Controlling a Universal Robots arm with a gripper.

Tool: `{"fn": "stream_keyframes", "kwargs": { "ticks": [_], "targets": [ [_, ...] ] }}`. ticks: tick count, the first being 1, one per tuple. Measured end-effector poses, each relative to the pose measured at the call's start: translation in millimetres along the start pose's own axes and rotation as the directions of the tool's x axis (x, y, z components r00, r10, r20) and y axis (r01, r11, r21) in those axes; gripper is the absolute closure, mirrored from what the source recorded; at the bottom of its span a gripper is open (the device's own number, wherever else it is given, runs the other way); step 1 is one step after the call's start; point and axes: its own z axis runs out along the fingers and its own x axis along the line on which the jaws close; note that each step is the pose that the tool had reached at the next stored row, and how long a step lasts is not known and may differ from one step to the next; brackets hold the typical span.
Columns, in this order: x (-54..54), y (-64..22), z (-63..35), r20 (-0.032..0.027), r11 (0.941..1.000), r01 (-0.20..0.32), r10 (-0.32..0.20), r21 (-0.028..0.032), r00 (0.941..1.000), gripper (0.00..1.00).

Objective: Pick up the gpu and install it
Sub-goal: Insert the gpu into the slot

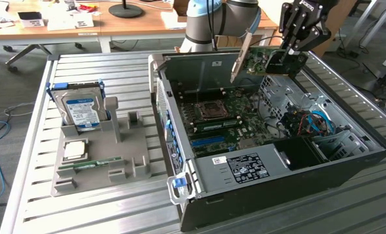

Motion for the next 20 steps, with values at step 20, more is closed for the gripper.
{"fn": "stream_keyframes", "kwargs": {
  "ticks": [20],
  "targets": [
    [0.0,0.2,0.3,0.0035,0.9997,0.013,-0.013,0.0200,0.9999,0.73]
  ]
}}
